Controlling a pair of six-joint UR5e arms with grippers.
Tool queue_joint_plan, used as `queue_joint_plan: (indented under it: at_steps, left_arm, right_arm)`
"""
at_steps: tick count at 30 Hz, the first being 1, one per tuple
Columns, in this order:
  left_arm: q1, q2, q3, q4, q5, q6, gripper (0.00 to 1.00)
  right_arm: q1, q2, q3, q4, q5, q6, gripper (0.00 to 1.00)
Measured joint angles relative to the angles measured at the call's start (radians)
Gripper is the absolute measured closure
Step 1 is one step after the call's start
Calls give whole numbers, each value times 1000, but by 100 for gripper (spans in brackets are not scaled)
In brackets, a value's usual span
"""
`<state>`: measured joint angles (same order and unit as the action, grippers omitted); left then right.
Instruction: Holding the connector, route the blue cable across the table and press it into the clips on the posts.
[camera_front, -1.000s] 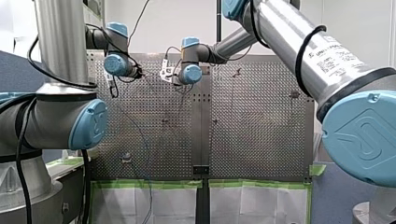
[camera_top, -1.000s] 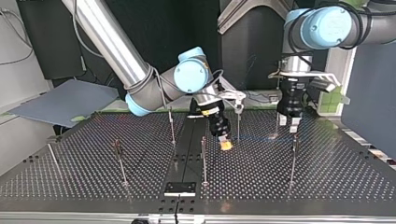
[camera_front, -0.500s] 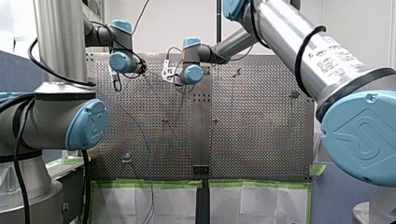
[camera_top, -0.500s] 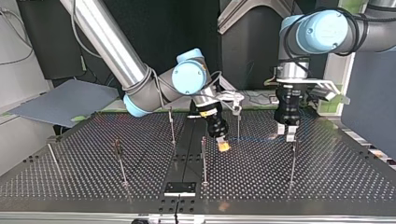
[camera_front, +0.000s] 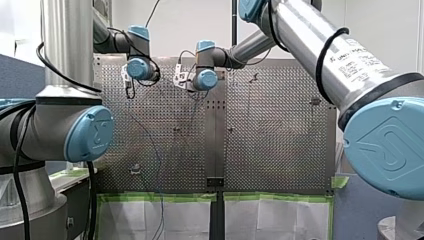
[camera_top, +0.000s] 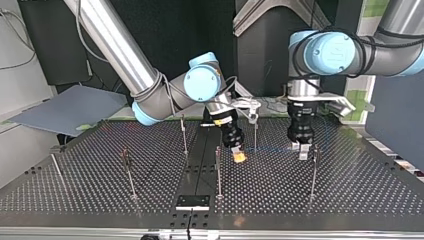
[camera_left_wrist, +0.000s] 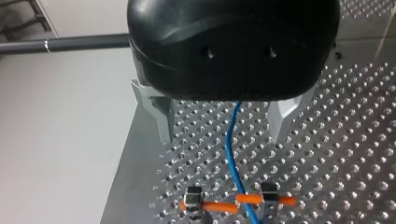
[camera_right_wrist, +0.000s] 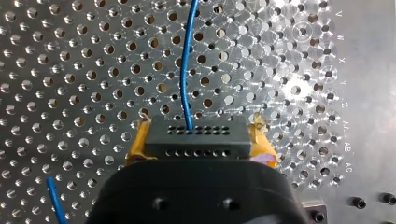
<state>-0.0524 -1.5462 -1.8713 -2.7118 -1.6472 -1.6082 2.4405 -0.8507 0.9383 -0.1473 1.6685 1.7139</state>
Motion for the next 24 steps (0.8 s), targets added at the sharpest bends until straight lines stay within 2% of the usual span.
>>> queue_joint_plan:
  at_steps: [6,12,19,21,22,23,24]
  left_arm:
    - [-17,-48,46,-11,-48,36,2]
    - [-20,-80,59,-7,-66,43,2]
    - [-20,-83,60,6,-69,46,2]
    - [-20,-83,60,7,-68,47,32]
    - [-20,-83,60,7,-68,47,32]
    - [-21,-83,60,7,-68,46,44]
    - [-21,-83,60,7,-68,46,62]
  right_arm:
    - [0,0,0,1,-1,0,100]
    - [0,0,0,1,-1,0,100]
    - [0,0,0,1,-2,0,100]
    - [0,0,0,1,-2,0,100]
    - [0,0,0,1,-2,0,100]
    - [0,0,0,1,-2,0,100]
    - [0,0,0,1,-2,0,100]
